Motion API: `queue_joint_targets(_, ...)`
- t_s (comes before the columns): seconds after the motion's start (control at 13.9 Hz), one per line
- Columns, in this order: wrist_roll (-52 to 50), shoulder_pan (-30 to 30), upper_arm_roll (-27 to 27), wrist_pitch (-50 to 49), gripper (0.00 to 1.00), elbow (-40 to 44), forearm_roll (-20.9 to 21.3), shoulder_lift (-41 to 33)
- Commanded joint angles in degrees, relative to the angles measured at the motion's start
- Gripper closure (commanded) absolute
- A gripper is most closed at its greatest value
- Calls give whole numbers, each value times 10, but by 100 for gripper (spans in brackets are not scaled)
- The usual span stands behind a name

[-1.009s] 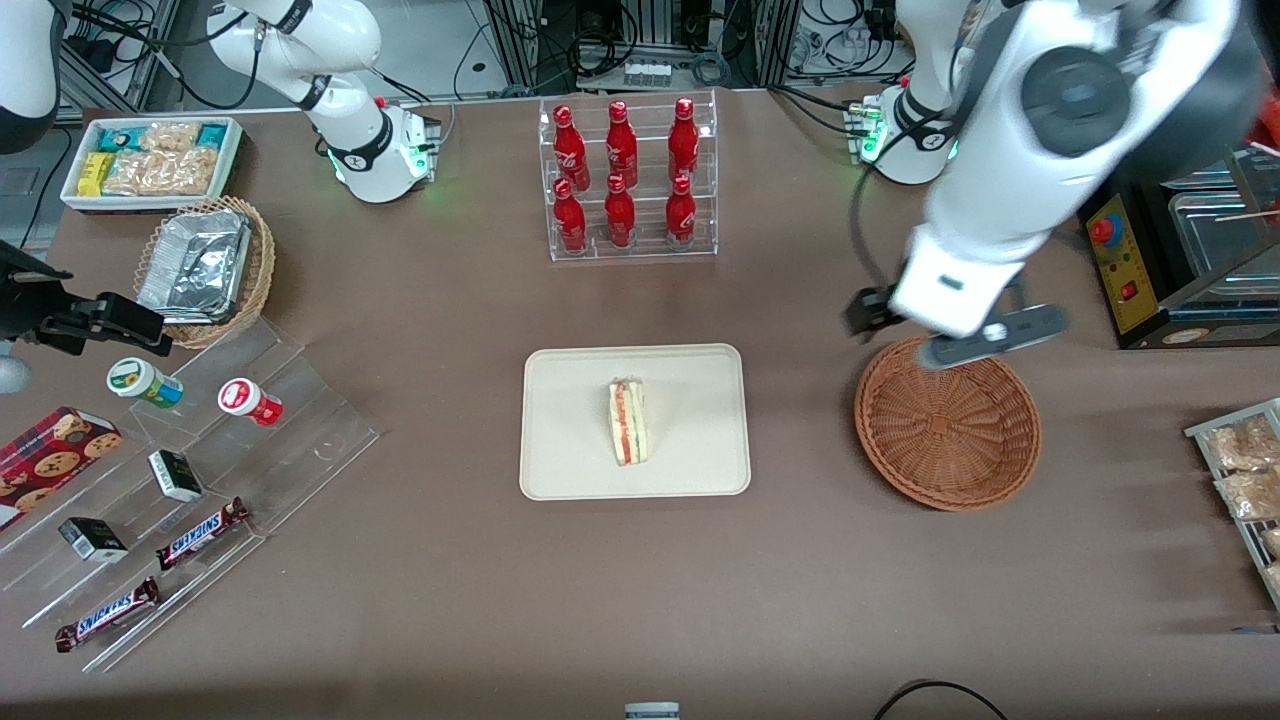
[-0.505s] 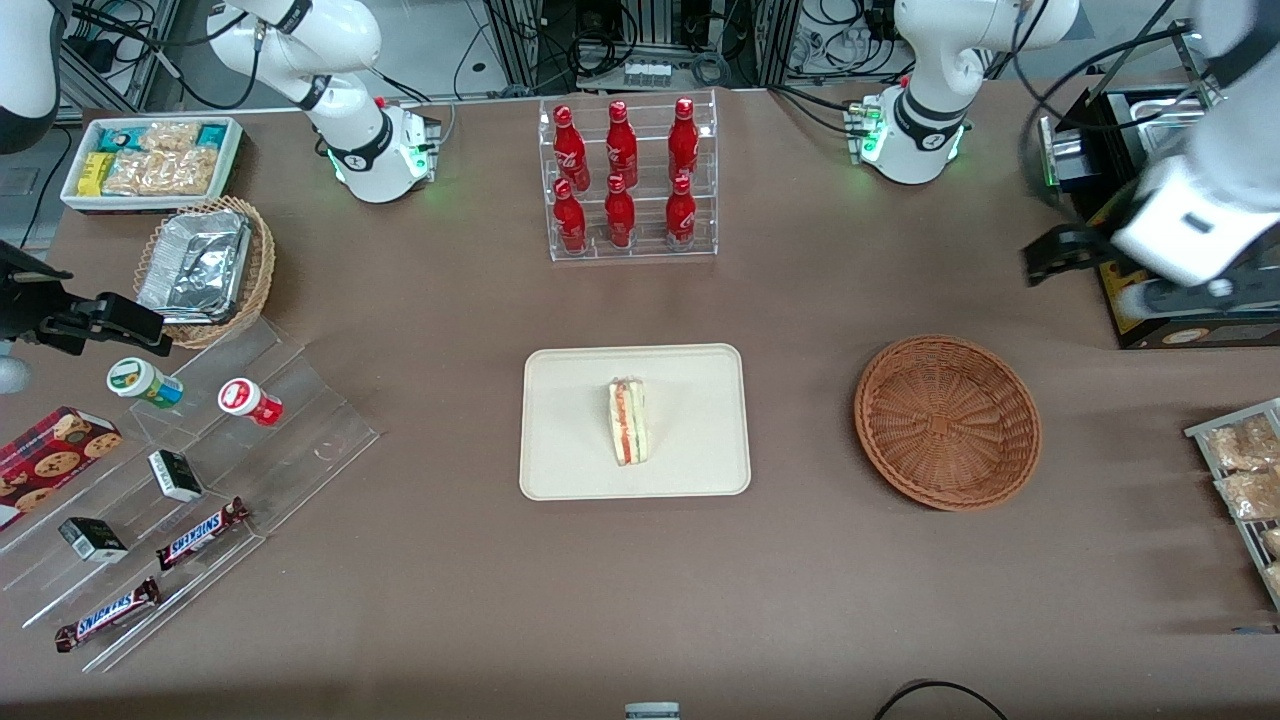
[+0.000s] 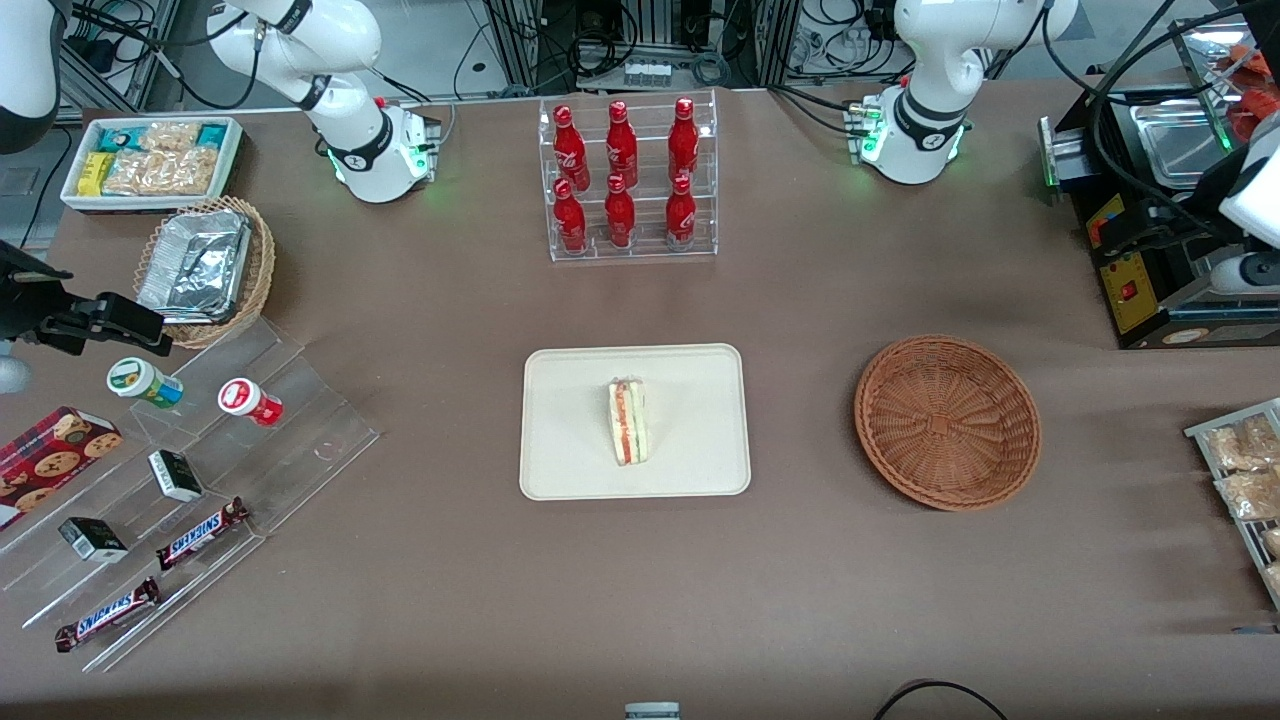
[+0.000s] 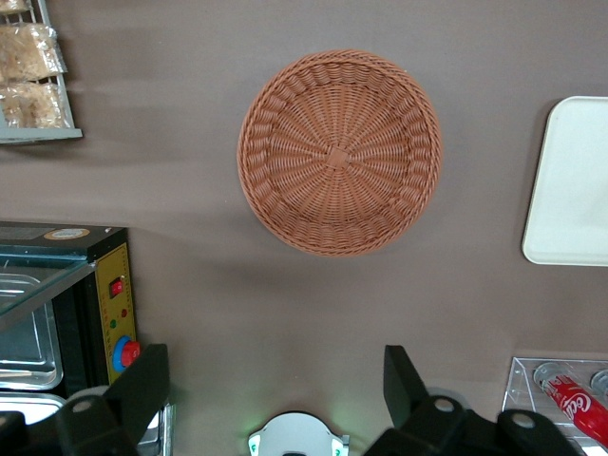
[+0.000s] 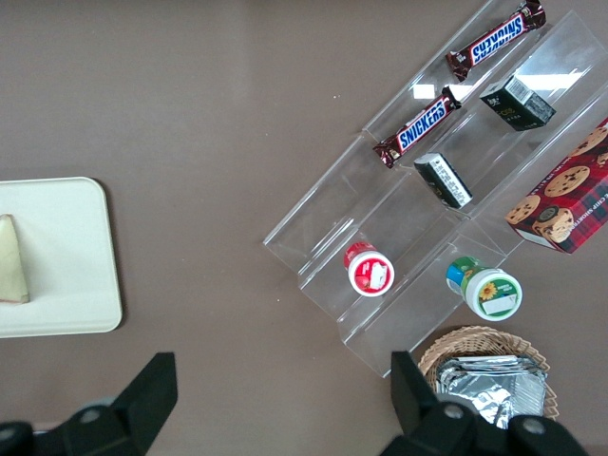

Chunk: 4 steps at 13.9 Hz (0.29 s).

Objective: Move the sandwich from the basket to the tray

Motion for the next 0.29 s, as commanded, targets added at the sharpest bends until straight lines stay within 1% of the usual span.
queue_joint_targets(0.0,5,12,-7,-11,1,-6,2,-9)
queue_joint_targets(0.14,9,13,-7,-16,1,26,-3,10)
queue_joint_targets(0.22,13,25,-7,-26,1,33,-10,15)
